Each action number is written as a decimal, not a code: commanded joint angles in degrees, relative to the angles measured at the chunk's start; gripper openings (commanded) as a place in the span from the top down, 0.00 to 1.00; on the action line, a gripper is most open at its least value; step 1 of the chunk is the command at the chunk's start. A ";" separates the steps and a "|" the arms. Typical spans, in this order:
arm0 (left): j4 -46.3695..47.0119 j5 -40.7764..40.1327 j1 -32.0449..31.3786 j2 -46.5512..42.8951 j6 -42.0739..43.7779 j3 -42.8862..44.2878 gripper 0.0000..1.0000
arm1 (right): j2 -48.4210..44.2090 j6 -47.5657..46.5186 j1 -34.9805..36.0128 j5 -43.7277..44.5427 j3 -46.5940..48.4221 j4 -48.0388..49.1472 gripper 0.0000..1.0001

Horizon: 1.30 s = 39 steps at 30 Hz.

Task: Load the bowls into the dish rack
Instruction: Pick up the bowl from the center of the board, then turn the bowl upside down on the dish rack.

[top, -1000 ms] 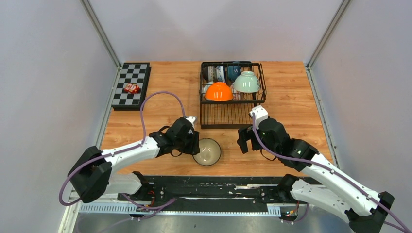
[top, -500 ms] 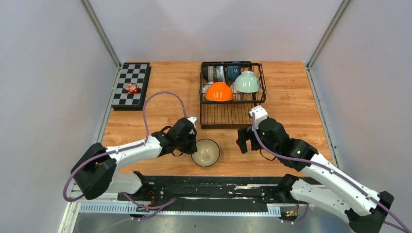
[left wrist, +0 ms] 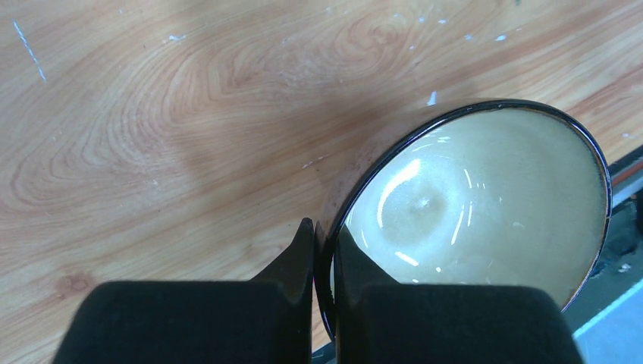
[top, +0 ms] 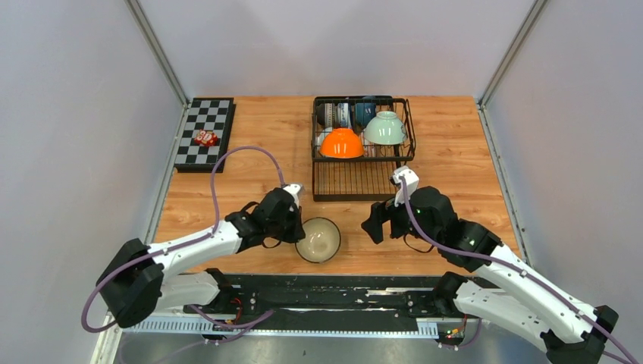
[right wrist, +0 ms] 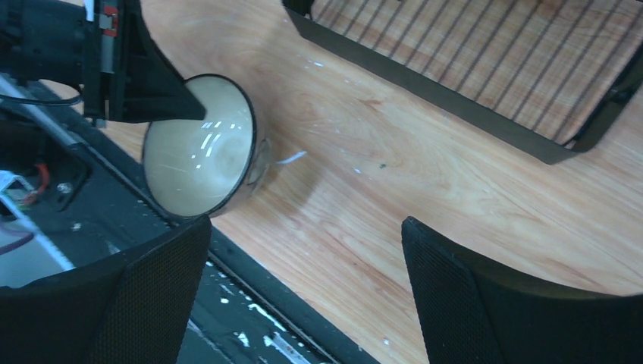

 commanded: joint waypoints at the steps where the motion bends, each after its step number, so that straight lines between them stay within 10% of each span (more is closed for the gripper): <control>1: 6.29 2.38 0.01 -6.51 -2.59 0.49 1.00 | -1.17 3.85 0.59 -6.72 -0.95 4.08 0.01; 39: 30.32 3.69 4.49 -30.09 -15.72 -9.57 1.00 | 5.99 26.50 6.84 -13.34 -8.85 37.13 0.00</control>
